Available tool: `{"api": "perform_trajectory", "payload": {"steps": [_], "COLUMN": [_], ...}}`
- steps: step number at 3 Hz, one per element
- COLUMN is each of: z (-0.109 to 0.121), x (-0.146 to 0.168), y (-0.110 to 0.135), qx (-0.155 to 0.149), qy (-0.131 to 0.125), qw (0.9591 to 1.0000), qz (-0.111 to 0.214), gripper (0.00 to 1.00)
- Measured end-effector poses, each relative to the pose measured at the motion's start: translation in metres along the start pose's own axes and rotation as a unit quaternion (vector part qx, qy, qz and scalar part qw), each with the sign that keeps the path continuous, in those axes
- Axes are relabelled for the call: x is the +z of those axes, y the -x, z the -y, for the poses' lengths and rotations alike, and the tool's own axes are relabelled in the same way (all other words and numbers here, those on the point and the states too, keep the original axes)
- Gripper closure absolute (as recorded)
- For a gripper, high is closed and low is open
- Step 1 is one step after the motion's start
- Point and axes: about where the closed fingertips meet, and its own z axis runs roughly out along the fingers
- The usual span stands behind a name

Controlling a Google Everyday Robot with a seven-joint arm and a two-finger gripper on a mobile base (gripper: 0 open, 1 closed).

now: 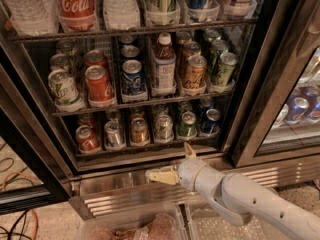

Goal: Pick 7up can from bottom shelf of fridge

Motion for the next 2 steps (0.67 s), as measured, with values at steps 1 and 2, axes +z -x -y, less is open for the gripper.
{"api": "perform_trajectory", "payload": {"steps": [1,2], "z": [-0.002,-0.009], "x": [0.019,0.033], "y": [-0.010,-0.016], "qx": [0.024,0.031], "qy": [-0.006,-0.016], "qw": [0.9993,0.9978], "qz": [0.027,0.057], "gripper": [0.00,0.00]}}
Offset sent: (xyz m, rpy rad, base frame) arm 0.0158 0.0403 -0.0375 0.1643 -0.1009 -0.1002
